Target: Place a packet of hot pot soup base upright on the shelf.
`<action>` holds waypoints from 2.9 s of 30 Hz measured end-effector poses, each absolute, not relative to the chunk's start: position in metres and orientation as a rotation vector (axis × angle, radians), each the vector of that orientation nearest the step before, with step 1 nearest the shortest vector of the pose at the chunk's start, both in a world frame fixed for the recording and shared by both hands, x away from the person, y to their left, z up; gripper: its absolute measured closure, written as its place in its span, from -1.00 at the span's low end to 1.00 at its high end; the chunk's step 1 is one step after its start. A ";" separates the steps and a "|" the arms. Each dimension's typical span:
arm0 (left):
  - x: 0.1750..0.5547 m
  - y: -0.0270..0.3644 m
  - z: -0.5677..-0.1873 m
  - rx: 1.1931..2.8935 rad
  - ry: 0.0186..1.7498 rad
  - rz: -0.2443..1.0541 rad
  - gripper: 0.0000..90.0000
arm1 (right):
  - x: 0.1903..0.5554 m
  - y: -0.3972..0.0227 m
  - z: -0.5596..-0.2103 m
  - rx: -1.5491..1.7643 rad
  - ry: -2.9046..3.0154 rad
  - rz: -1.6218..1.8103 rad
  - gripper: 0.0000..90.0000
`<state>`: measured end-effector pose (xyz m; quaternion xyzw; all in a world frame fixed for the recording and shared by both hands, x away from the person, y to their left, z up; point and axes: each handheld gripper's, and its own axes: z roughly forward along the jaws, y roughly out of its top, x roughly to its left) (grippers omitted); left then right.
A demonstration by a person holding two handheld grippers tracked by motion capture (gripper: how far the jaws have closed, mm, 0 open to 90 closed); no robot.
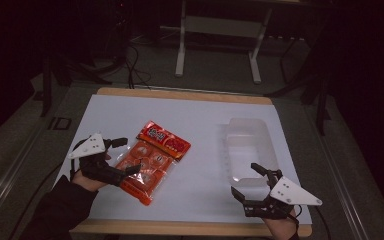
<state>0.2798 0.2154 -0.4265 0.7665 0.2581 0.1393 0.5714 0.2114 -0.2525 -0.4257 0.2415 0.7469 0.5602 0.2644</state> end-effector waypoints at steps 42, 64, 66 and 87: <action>0.434 0.204 -0.498 1.956 0.884 0.427 -0.14 | 0.212 -0.248 -0.429 0.621 2.071 1.545 -0.71; 0.484 0.206 -0.527 1.987 0.950 0.317 0.10 | 0.213 -0.243 -0.432 0.618 2.115 1.534 -0.71; 0.485 0.205 -0.530 1.990 0.954 0.291 0.17 | 0.213 -0.243 -0.432 0.612 2.112 1.532 -0.71; 0.474 0.189 -0.521 2.089 0.936 0.384 1.00 | 0.212 -0.243 -0.431 0.613 2.113 1.544 -0.70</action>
